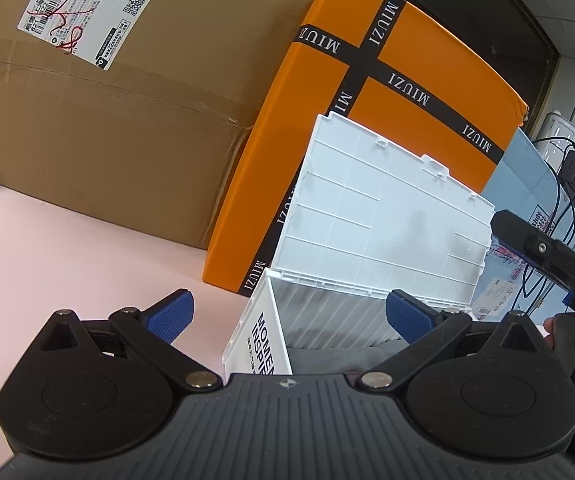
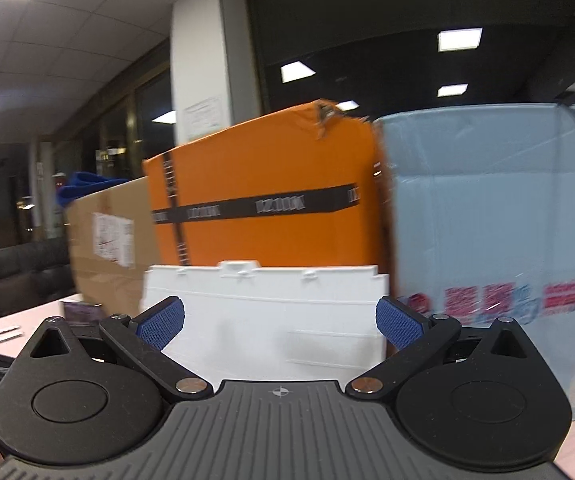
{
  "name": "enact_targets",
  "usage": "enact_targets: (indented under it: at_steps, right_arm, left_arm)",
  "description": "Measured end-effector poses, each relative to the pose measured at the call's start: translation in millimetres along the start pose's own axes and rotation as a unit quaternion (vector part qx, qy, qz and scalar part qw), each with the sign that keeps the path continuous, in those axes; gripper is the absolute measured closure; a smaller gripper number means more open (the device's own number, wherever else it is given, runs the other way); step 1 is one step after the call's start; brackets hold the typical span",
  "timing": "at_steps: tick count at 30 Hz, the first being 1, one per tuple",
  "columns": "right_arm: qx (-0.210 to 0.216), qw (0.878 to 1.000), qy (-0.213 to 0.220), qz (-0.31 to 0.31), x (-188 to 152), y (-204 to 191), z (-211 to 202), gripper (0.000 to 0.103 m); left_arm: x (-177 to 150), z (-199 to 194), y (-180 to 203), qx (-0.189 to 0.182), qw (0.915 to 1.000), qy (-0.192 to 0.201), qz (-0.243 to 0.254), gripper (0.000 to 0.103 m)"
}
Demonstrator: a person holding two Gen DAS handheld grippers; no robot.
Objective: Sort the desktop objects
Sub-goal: 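Move the left tool up to the raised white lid of the box, then push the white lid down over the box with the left tool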
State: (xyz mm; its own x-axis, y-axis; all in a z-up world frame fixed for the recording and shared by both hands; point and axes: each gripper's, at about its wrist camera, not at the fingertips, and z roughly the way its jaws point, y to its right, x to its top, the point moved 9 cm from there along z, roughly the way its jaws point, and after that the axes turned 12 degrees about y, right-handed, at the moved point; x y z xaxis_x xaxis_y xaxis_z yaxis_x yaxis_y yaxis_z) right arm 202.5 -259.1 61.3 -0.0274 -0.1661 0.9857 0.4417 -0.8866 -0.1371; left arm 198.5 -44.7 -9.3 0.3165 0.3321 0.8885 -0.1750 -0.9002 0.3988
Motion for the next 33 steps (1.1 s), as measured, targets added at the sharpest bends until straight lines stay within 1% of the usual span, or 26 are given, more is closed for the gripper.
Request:
enact_targets:
  at_steps: [5, 9, 13, 18, 24, 33]
  right_arm:
    - [-0.021, 1.0, 0.004, 0.022, 0.9, 16.9, 3.7, 0.0]
    - [-0.014, 1.0, -0.012, 0.019, -3.9, 14.4, 11.3, 0.0]
    - [0.011, 1.0, -0.022, 0.018, -6.5, 8.6, 11.1, 0.0]
    - [0.021, 0.999, -0.021, 0.024, -4.9, 7.8, 6.5, 0.0]
    - [0.031, 0.999, -0.023, 0.013, -1.3, 2.4, -0.8, 0.0]
    - [0.036, 0.999, -0.021, 0.016, -2.1, -2.3, -16.0, 0.0]
  left_arm:
    - [1.3, 3.7, 2.0, -0.001, 1.0, -0.004, 0.007, 0.0]
    - [11.3, 11.6, 6.2, 0.009, 0.9991, 0.0, 0.041, 0.0]
    - [18.0, 16.1, 5.7, 0.011, 0.9984, 0.003, 0.056, 0.0]
    - [19.4, 15.2, 0.1, 0.005, 0.9991, 0.008, 0.04, 0.0]
    - [21.1, 8.8, -0.6, 0.002, 0.9991, 0.013, 0.041, 0.0]
    - [19.9, -4.0, -2.7, 0.0, 0.999, 0.014, 0.043, 0.0]
